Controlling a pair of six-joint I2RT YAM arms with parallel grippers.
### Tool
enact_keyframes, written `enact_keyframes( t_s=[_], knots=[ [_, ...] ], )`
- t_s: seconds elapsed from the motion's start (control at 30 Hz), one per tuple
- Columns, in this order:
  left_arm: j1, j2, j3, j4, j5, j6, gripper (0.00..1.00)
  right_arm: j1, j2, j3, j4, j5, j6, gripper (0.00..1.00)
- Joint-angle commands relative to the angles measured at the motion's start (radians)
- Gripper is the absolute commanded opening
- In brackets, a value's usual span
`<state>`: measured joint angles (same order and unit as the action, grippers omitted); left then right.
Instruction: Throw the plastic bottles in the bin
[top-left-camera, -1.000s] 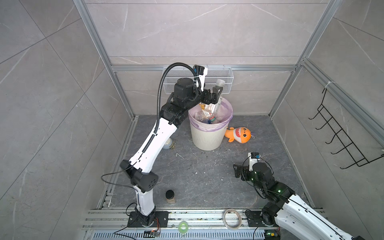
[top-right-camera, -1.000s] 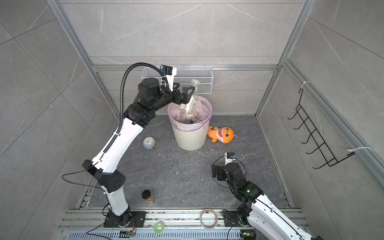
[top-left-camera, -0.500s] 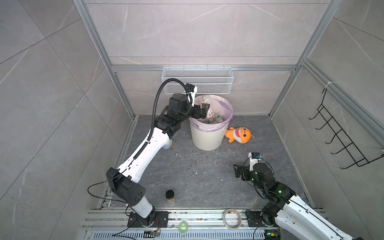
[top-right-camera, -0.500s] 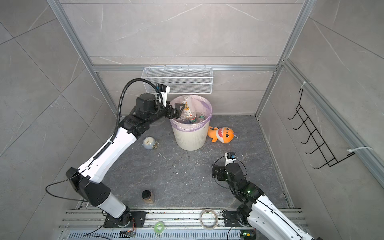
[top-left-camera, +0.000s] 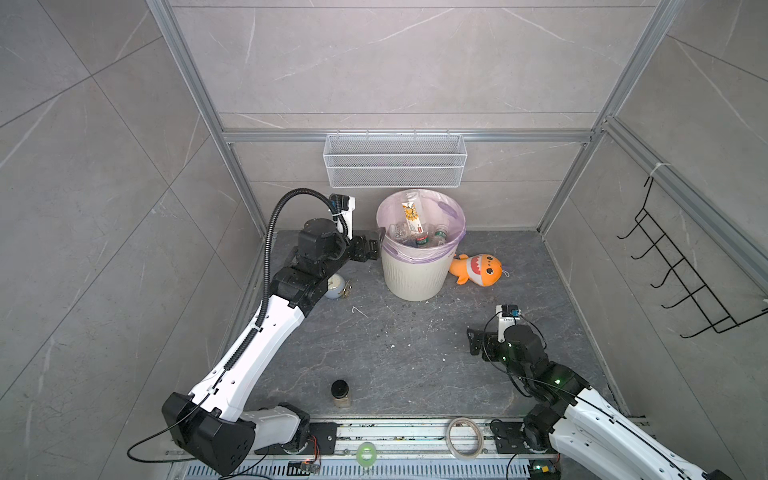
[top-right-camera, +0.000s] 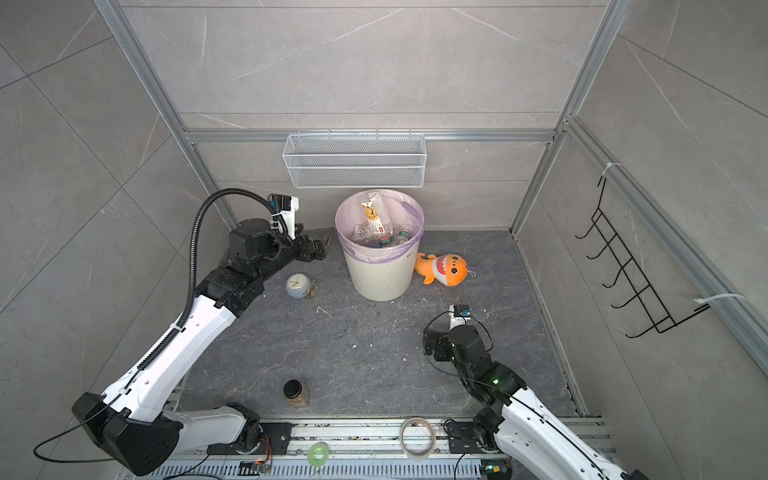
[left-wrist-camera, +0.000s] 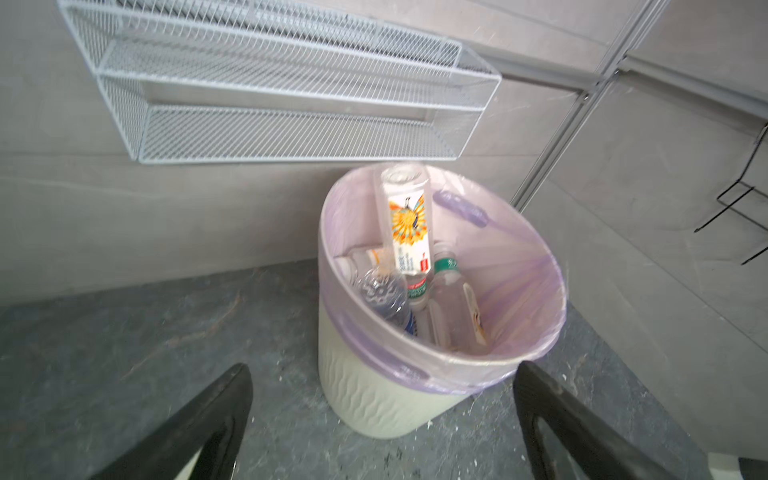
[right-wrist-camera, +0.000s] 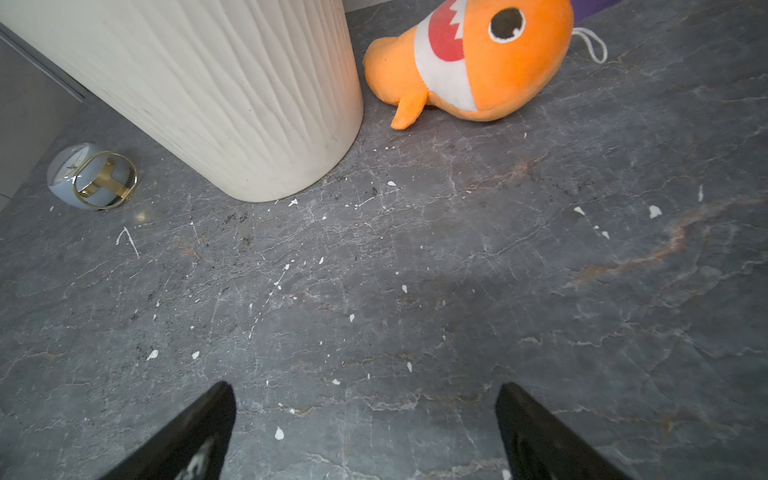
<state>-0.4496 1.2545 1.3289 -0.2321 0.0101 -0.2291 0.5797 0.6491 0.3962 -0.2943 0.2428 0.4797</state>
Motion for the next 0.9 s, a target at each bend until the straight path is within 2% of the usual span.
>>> enact_keyframes(
  t_s=[0.0, 0.33, 0.87],
  knots=[
    [0.040, -0.066, -0.042, 0.035, 0.018, -0.041, 1.00, 0.005, 0.001, 0.007, -0.008, 0.029, 0.015, 1.00],
    [0.112, -0.162, -0.250, 0.067, 0.052, -0.117, 1.00, 0.005, 0.039, 0.025, -0.026, 0.084, 0.039, 1.00],
    [0.122, -0.246, -0.451, 0.055, -0.013, -0.180, 1.00, 0.005, 0.109, 0.085, -0.038, 0.114, 0.034, 1.00]
  ],
)
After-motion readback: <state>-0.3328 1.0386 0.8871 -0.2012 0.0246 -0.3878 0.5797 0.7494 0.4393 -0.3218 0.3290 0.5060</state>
